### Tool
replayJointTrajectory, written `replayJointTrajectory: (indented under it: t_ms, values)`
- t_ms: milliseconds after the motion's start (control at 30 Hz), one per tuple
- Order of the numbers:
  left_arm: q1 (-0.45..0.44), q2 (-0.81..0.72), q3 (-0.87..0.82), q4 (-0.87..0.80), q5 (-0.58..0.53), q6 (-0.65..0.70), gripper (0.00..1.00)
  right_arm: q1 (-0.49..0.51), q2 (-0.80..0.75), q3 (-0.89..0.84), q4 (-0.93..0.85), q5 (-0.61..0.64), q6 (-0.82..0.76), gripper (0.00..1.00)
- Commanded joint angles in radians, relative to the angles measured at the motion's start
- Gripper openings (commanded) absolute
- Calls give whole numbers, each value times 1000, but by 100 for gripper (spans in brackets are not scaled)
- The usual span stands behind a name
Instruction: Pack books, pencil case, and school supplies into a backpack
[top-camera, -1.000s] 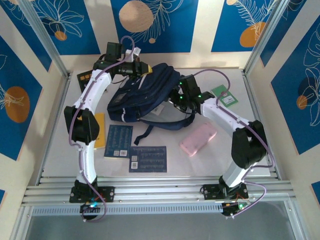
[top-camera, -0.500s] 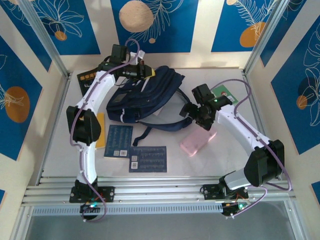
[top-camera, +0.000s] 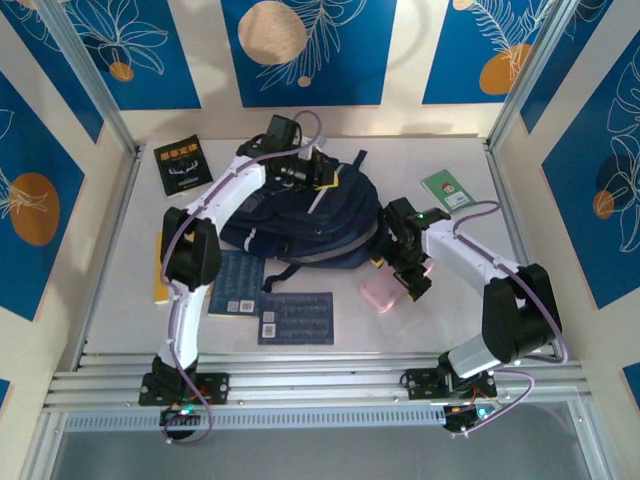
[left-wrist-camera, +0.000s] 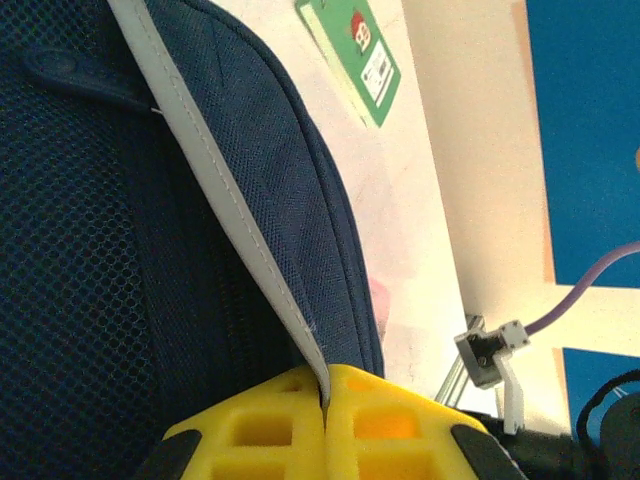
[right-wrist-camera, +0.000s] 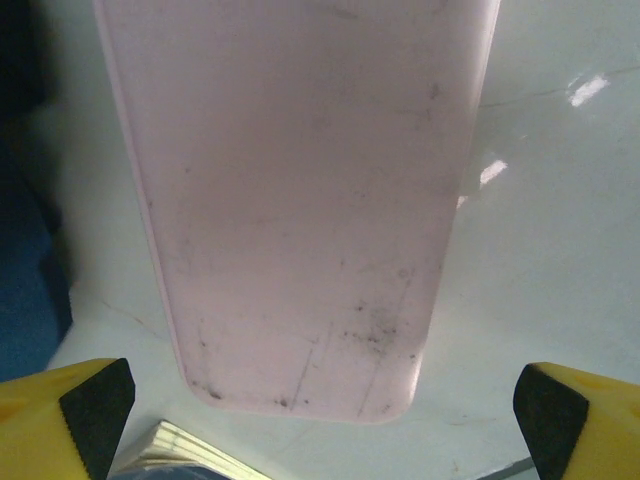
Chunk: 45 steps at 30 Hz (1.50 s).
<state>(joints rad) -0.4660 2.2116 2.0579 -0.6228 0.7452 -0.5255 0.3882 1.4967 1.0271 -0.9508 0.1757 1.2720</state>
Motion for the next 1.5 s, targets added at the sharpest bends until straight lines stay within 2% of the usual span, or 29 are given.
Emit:
replayJointTrajectory:
  t_ms: [0, 267, 833, 933, 1067, 1167, 1333, 1467]
  values:
    - [-4, -53, -40, 61, 23, 21, 3, -10, 29, -1, 23, -9, 64, 100]
    - [1, -102, -123, 85, 14, 51, 3, -15, 116, -5, 63, 16, 87, 100]
    - [-5, -80, -168, 141, 41, 22, 3, -35, 225, -60, 197, 23, 20, 100]
    - [-14, -74, -163, 132, 36, 34, 10, -38, 231, -66, 210, 19, 16, 98]
    - [-19, -72, -147, 102, 36, 46, 31, -38, 201, -76, 207, 26, 16, 89]
    - [-20, -93, -145, 89, 31, 43, 42, -37, 171, -83, 200, 31, 14, 84]
    - [-19, -157, -166, 81, 16, 26, 47, -18, 140, -68, 161, 48, -13, 81]
    - [-19, -248, -273, 102, -13, 18, 52, 49, 89, -10, 100, 130, -99, 81]
